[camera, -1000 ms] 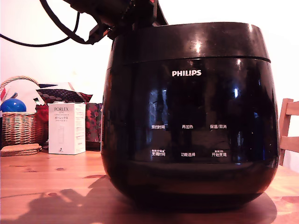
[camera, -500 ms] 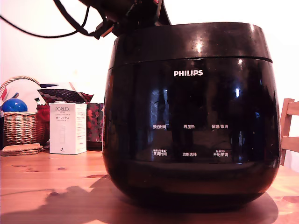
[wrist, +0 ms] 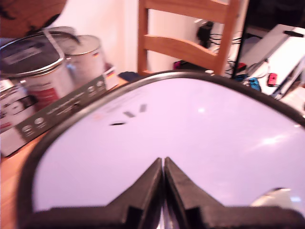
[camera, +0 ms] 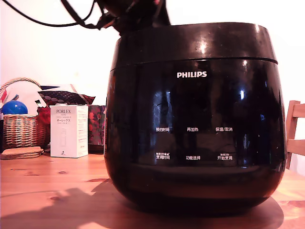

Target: Close the rice cooker by pressing the lid down with medium force

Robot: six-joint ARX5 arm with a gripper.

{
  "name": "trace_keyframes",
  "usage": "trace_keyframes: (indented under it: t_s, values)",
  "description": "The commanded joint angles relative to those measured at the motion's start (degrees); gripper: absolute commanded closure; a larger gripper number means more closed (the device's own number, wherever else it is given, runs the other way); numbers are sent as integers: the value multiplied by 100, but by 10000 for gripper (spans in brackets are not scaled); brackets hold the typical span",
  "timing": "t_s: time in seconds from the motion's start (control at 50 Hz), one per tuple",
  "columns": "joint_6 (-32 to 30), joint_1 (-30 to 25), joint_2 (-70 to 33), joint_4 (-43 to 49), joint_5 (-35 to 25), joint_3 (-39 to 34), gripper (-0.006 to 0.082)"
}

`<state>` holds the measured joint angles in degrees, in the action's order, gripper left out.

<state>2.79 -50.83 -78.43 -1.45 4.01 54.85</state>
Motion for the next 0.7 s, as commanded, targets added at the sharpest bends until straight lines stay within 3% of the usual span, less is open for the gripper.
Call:
trace_keyframes:
  t_s: [0.0,0.26,0.68]
  values:
    - [-33,94,162,0,15,4,790]
    - [-181,501,686,37,142,4,791]
    - [-334,1886,1445,756,317,4,790]
